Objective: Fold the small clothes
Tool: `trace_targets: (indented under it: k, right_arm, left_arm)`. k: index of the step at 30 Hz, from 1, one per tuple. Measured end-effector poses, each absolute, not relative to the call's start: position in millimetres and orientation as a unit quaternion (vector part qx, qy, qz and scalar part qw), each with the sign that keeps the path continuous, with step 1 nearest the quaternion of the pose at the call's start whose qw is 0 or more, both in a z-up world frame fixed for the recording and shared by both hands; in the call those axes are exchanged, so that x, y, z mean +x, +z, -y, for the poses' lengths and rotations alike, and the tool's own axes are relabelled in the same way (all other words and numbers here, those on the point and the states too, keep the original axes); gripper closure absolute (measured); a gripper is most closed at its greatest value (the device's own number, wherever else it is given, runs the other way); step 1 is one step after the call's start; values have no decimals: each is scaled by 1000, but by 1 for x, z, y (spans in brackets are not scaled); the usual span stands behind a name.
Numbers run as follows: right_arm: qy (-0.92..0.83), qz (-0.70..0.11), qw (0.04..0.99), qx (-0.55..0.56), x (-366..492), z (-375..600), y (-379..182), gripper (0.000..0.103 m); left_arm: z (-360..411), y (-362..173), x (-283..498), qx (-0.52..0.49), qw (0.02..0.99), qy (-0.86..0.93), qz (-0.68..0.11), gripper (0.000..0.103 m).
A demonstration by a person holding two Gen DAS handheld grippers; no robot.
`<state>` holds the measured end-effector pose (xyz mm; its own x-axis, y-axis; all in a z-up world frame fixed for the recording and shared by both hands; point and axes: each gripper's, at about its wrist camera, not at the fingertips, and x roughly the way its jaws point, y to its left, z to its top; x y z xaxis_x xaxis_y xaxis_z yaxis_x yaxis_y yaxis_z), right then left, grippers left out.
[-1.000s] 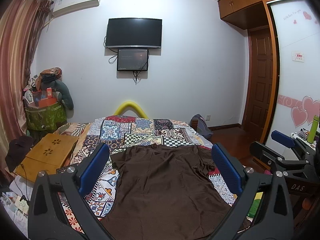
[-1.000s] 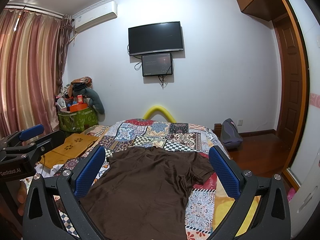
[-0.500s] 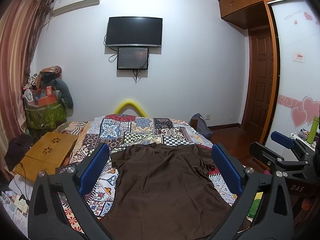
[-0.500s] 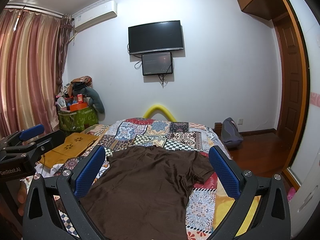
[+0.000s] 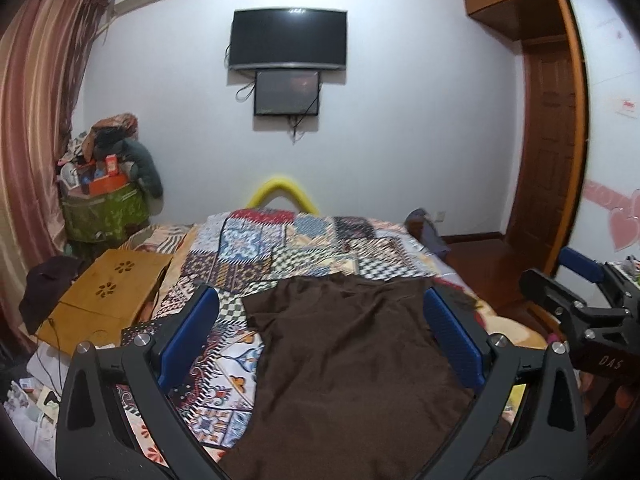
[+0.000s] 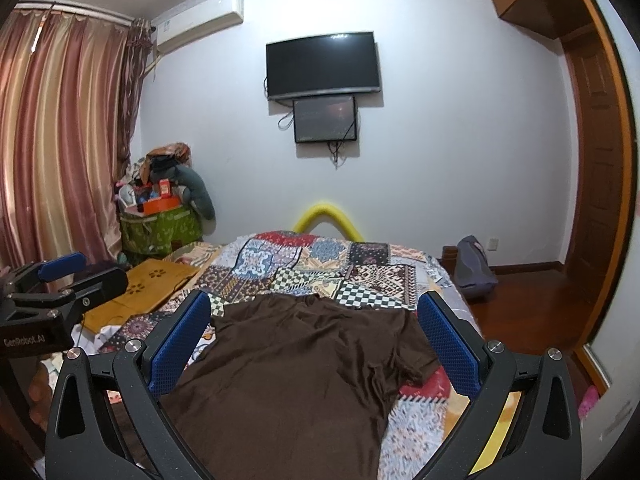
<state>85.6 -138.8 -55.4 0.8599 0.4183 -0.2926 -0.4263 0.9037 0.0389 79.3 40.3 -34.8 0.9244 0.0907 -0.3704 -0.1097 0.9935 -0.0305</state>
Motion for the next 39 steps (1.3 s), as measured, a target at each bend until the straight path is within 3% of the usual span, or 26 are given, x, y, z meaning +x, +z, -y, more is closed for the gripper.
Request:
trace_targets:
  k: [7, 12, 17, 26, 39]
  right_arm:
    - [238, -165, 955, -67, 126, 115, -70, 1]
    - [262, -193, 941, -91, 158, 96, -79, 18]
    - [291, -232, 925, -80, 198, 86, -88, 30]
    - [327, -286, 895, -103, 270, 53, -117, 30]
    - [379, -377, 835, -129, 360, -25, -177, 30]
  left_arm:
    - [-90, -64, 141, -50, 960, 81, -262, 0]
    - [-125, -86, 180, -79, 944, 99, -305, 3]
    - [-158, -117, 225, -102, 922, 111, -356, 19]
    - [-183, -177, 289, -134, 884, 92, -438, 37]
    - [-206, -235, 335, -192, 850, 46, -488, 54]
